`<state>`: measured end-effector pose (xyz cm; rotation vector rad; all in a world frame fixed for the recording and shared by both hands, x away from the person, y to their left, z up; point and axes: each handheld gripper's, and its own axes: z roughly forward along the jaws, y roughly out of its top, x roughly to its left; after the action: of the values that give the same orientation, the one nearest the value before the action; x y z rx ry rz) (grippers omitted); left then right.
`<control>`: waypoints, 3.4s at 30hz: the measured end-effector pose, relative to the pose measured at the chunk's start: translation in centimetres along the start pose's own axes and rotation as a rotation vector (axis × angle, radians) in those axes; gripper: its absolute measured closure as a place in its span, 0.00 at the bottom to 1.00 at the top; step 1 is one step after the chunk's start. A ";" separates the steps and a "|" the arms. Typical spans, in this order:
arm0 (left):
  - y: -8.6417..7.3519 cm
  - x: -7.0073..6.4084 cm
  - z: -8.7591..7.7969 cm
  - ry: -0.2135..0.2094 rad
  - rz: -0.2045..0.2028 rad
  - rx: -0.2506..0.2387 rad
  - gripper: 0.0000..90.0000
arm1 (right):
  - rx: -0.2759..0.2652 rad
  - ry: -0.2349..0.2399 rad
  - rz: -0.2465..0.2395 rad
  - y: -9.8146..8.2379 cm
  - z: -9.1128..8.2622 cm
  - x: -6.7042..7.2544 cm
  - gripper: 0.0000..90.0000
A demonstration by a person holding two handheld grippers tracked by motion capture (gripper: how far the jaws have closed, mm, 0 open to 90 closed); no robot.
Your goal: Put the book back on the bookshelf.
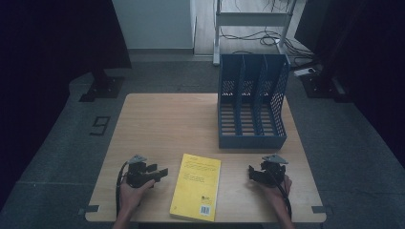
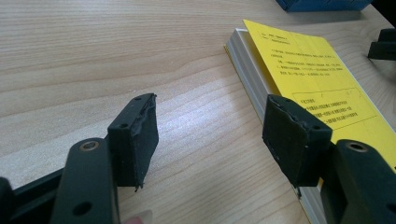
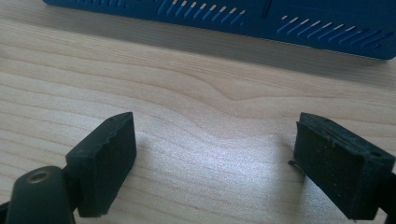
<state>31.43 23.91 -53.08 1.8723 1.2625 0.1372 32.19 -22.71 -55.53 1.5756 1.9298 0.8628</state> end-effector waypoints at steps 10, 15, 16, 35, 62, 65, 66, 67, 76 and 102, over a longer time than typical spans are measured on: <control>0.2 -0.2 -0.3 -0.006 0.006 -0.010 0.39 | -0.001 0.004 -0.002 0.0 0.0 0.0 0.15; 0.2 -0.4 -0.2 -0.012 0.012 -0.008 0.39 | -0.005 0.003 0.001 0.0 -0.1 -0.1 0.17; 0.2 -0.3 -0.2 -0.015 0.011 -0.007 0.39 | -0.004 0.008 -0.003 0.0 -0.1 -0.1 0.17; 0.3 -0.7 -0.6 -0.018 0.019 -0.021 0.39 | -0.072 0.159 0.022 0.4 -2.1 0.7 0.22; 0.5 -2.3 -0.5 -0.053 0.055 -0.031 0.39 | -0.122 0.243 -0.044 1.1 -3.6 4.8 0.24; 0.5 -2.3 -0.5 -0.054 0.054 -0.029 0.39 | -0.122 0.247 -0.048 1.1 -3.6 5.0 0.24; 0.5 -2.3 -0.4 -0.054 0.053 -0.026 0.39 | -0.121 0.248 -0.049 1.1 -3.6 5.1 0.24; 0.5 -2.3 -0.4 -0.054 0.053 -0.025 0.39 | -0.120 0.249 -0.052 1.1 -3.5 5.2 0.24; 0.4 -2.8 0.0 -0.061 0.066 -0.013 0.39 | -0.124 0.270 -0.065 1.2 -3.6 6.2 0.24; 0.2 -3.3 0.8 -0.076 0.078 0.019 0.38 | -0.088 0.367 -0.134 0.8 -2.5 11.9 0.24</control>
<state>30.38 20.75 -52.28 1.9254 1.1440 0.0954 28.44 -11.39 -53.08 1.2879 2.1828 1.2283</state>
